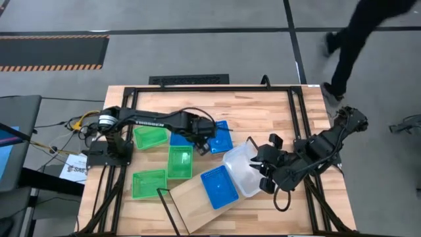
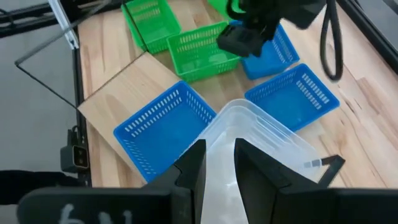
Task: Stack baskets on shelf by color
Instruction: Stack the left blue basket on top of the other blue basket on the shelf
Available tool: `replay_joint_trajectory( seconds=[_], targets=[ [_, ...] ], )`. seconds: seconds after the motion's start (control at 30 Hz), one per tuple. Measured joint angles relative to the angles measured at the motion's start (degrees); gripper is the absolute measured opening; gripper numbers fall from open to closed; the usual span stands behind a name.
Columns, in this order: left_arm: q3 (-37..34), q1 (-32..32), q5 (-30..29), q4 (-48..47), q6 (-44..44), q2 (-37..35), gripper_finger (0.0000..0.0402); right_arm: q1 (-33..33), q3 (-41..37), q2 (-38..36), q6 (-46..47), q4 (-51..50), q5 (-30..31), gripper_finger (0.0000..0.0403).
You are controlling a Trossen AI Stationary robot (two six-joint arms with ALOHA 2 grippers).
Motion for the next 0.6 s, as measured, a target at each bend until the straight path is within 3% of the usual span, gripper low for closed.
replay_joint_trajectory(
  seconds=[0.23,0.6],
  targets=[
    [0.0,1.9,-1.9,5.0,-9.2,1.5,0.0198,0.8,0.0,0.0,0.6,-1.3,0.0,0.0106],
    [0.0,2.1,-0.6,5.2,-16.3,5.2,0.0198,1.1,0.0,0.0,0.8,-2.7,0.0,0.0106]
  ],
)
